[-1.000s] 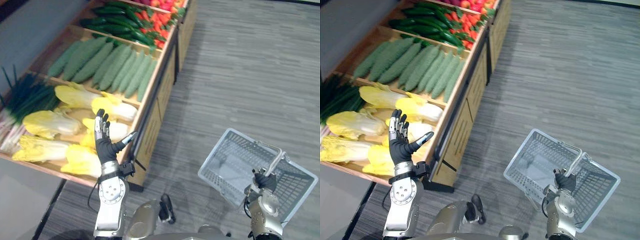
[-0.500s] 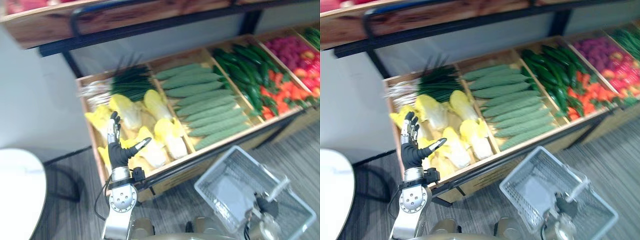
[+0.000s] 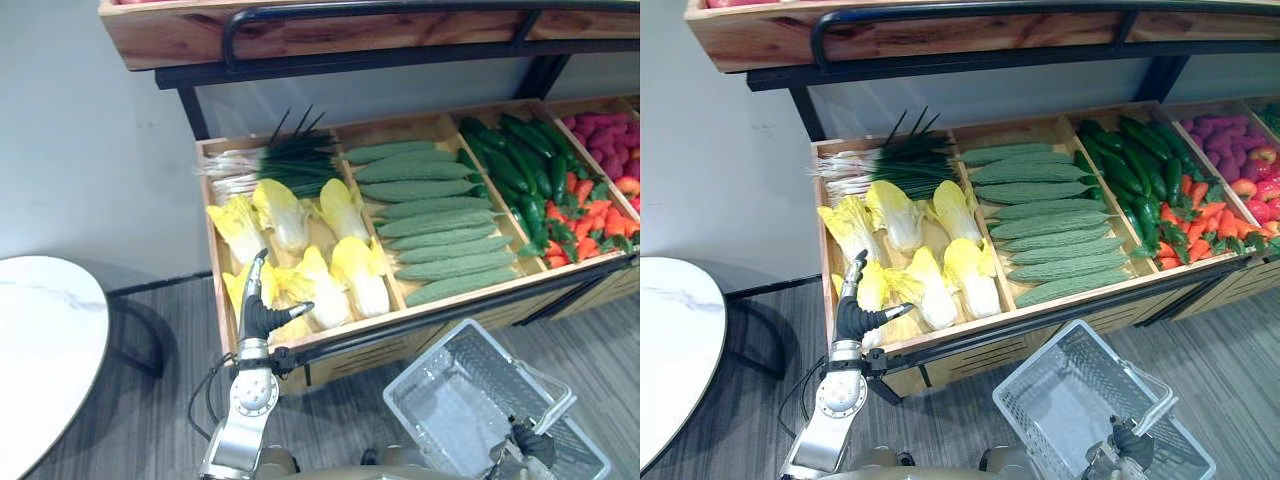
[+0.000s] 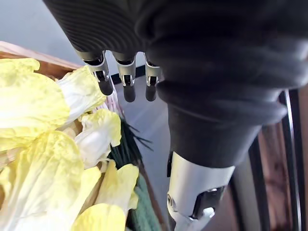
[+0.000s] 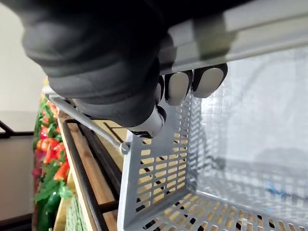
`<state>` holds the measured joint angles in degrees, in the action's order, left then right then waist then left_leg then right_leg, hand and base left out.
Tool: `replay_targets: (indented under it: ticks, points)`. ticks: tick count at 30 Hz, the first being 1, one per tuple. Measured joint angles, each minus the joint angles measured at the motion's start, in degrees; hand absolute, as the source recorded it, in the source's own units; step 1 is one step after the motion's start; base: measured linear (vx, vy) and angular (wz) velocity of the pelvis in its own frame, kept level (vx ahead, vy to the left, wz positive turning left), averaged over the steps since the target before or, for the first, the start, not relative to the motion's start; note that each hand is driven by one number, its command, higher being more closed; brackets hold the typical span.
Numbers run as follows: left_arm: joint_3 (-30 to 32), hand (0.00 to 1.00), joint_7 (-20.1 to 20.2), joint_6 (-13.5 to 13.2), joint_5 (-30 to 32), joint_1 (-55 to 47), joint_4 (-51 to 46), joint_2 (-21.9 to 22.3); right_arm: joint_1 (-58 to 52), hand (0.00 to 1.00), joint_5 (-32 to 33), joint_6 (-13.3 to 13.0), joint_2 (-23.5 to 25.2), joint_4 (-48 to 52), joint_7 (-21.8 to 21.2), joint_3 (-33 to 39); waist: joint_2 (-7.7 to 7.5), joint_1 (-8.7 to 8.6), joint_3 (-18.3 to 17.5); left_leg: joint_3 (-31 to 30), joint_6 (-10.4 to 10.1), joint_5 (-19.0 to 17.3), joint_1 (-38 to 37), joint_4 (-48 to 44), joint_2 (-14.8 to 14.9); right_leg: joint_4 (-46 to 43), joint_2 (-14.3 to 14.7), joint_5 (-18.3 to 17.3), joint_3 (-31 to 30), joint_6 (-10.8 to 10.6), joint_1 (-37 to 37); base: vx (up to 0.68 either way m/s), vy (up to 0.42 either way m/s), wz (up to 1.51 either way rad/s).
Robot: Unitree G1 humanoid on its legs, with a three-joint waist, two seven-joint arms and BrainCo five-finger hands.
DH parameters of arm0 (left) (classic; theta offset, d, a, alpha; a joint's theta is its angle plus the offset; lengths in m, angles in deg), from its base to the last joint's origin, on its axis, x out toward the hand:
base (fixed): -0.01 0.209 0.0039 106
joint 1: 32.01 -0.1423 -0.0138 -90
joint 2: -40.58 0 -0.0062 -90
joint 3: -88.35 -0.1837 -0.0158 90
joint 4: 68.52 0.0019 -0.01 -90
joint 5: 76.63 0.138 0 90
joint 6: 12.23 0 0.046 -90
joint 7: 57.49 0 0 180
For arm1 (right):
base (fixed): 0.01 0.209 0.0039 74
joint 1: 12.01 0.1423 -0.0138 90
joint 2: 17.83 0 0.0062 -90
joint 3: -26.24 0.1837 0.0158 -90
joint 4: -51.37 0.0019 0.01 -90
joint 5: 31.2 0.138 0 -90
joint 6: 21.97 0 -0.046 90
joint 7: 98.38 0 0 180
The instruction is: Pick vegetable in the basket
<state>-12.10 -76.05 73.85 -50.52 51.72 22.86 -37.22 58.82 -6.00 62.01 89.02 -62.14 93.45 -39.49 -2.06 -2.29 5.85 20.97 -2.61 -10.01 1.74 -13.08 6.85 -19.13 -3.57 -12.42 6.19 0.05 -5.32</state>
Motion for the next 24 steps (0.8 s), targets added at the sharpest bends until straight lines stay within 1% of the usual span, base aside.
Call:
replay_targets:
  ticks: [2,4,5,6,7,8,10,12,13,14,15,16,17,19,21,22,24]
  points:
    - [0.24,0.00,0.64,1.06,1.86,2.83,3.36,-1.18,0.00,1.00,-0.01,0.07,0.00,-0.07,-0.25,0.10,0.01,-0.29,0.01,0.60,-0.26,1.05,-0.68,1.75,-0.16,0.79,0.51,0.45,-0.53,0.43,-0.17,0.04,-0.047,-0.14]
    - [1.38,0.00,1.09,1.78,3.41,5.64,6.63,-1.52,0.27,1.00,-0.08,0.09,-0.10,-0.14,-0.83,0.13,-0.03,-1.02,0.05,1.02,-0.50,2.03,-0.69,3.31,-0.17,1.27,0.85,0.77,-0.84,0.79,-0.85,0.02,-0.051,-0.14]
    - [2.20,0.00,1.16,2.70,4.56,7.75,9.09,-2.37,1.02,1.00,-0.24,0.14,-0.25,-0.20,-0.91,0.13,-0.01,-2.07,0.52,1.24,-0.58,2.78,-0.57,4.41,-0.25,1.30,1.05,0.91,-1.03,1.00,-1.59,0.00,-0.052,-0.10]
    - [2.18,0.00,1.20,3.01,5.13,8.60,10.20,-2.91,1.23,1.00,-0.52,0.16,-0.31,-0.22,-0.91,0.13,0.02,-2.34,0.58,1.31,-0.61,3.04,-0.57,4.75,-0.28,1.27,1.13,0.97,-1.16,1.08,-2.07,0.02,-0.057,-0.12]
    - [2.32,0.00,1.39,3.89,6.37,10.57,12.30,-3.86,1.89,1.00,-0.62,0.21,-0.46,-0.25,-0.90,0.13,0.05,-3.18,1.35,1.51,-0.69,3.44,-0.51,5.20,-0.24,1.32,1.34,1.24,-1.41,1.18,-2.60,0.01,-0.042,-0.10]
    - [2.59,0.00,1.58,4.19,6.87,11.56,13.30,-4.17,2.29,1.00,-0.61,0.21,-0.57,-0.27,-0.88,0.14,0.07,-3.27,1.90,1.60,-0.74,3.51,-0.38,5.21,-0.15,1.30,1.42,1.33,-1.48,1.31,-2.82,-0.01,-0.036,-0.15]
    - [4.03,0.00,2.02,5.90,9.30,15.44,16.54,-4.45,3.35,1.00,-0.61,0.22,-1.25,-0.29,-0.89,0.15,0.16,-3.68,3.91,2.03,-0.72,3.78,0.44,5.13,0.10,1.36,1.71,1.91,-1.89,1.45,-3.97,-0.05,-0.027,-0.13]
    - [4.41,0.00,2.01,6.39,10.79,17.63,17.97,-4.89,4.11,1.00,-0.61,0.22,-1.75,-0.29,-0.91,0.18,0.25,-4.05,4.96,2.09,-0.51,4.31,1.94,5.12,0.12,1.46,1.78,2.62,-2.09,1.28,-5.45,-0.04,-0.014,-0.07]
    - [4.46,0.00,1.98,6.47,11.19,19.18,19.19,-5.78,4.95,1.00,-0.60,0.22,-1.95,-0.29,-0.92,0.18,0.13,-4.65,6.04,2.27,-0.36,4.52,2.60,5.03,0.15,1.48,1.80,2.98,-2.29,1.31,-6.14,-0.05,-0.006,-0.06]
    - [4.54,0.00,1.98,6.47,11.26,19.88,19.60,-6.31,5.48,1.00,-0.60,0.22,-1.98,-0.29,-0.92,0.17,0.12,-4.82,6.62,2.29,-0.30,4.56,2.79,4.95,0.17,1.49,1.81,3.28,-2.33,1.25,-6.34,-0.06,0.004,-0.11]
    - [4.53,0.00,1.99,6.89,12.85,21.87,21.20,-7.17,6.31,1.00,-0.59,0.22,-2.05,-0.28,-0.91,0.15,0.09,-4.83,7.50,2.59,-0.26,4.59,3.25,4.68,0.27,1.55,1.91,3.85,-2.78,1.13,-6.90,-0.09,0.011,-0.13]
    - [4.61,1.00,2.05,7.41,14.32,24.48,23.80,-8.00,7.15,1.00,-0.57,0.20,-2.14,-0.27,-0.92,0.07,0.05,-4.84,8.43,2.66,-0.25,4.59,3.89,4.16,0.31,1.92,1.93,4.32,-3.07,0.99,-7.26,-0.09,0.015,-0.15]
    - [4.80,1.00,2.14,7.77,15.22,26.82,26.42,-8.65,8.08,1.00,-0.55,0.18,-2.31,-0.27,-0.92,-0.03,-0.01,-4.98,9.41,2.66,-0.23,4.59,4.41,3.82,0.32,2.41,1.91,4.86,-3.21,0.82,-7.51,-0.09,0.016,-0.09]
    - [5.15,1.00,2.39,8.13,16.03,29.33,29.19,-8.89,8.75,1.00,-0.54,0.12,-2.48,-0.11,-0.92,-0.16,-0.12,-5.00,9.98,2.72,-0.18,4.56,5.96,3.07,0.39,2.59,1.89,5.52,-3.46,0.73,-8.77,-0.09,0.019,-0.07]
    - [6.44,1.00,1.93,8.20,17.47,31.78,29.75,-9.09,9.48,1.00,-0.49,0.08,-2.51,0.32,-0.91,-0.56,-0.49,-4.90,11.91,2.71,-0.01,4.61,6.58,2.64,0.44,2.87,1.84,6.06,-3.63,0.65,-9.10,-0.10,0.013,-0.03]
    - [6.69,1.00,2.31,8.41,17.40,33.15,29.77,-10.05,9.90,1.00,-0.48,0.09,-2.53,0.32,-0.92,-1.01,-0.56,-4.86,12.53,2.71,0.02,4.58,6.77,2.54,0.76,3.12,1.84,6.27,-3.77,0.51,-9.13,-0.09,-0.009,-0.03]
    - [6.71,1.00,3.28,8.63,17.23,33.93,29.98,-11.09,10.04,1.00,-0.48,0.09,-2.53,0.39,-0.97,-1.92,-0.43,-4.88,12.69,2.75,0.28,4.38,7.16,2.01,0.90,3.33,1.88,6.43,-3.93,0.35,-9.25,-0.05,-0.008,-0.03]
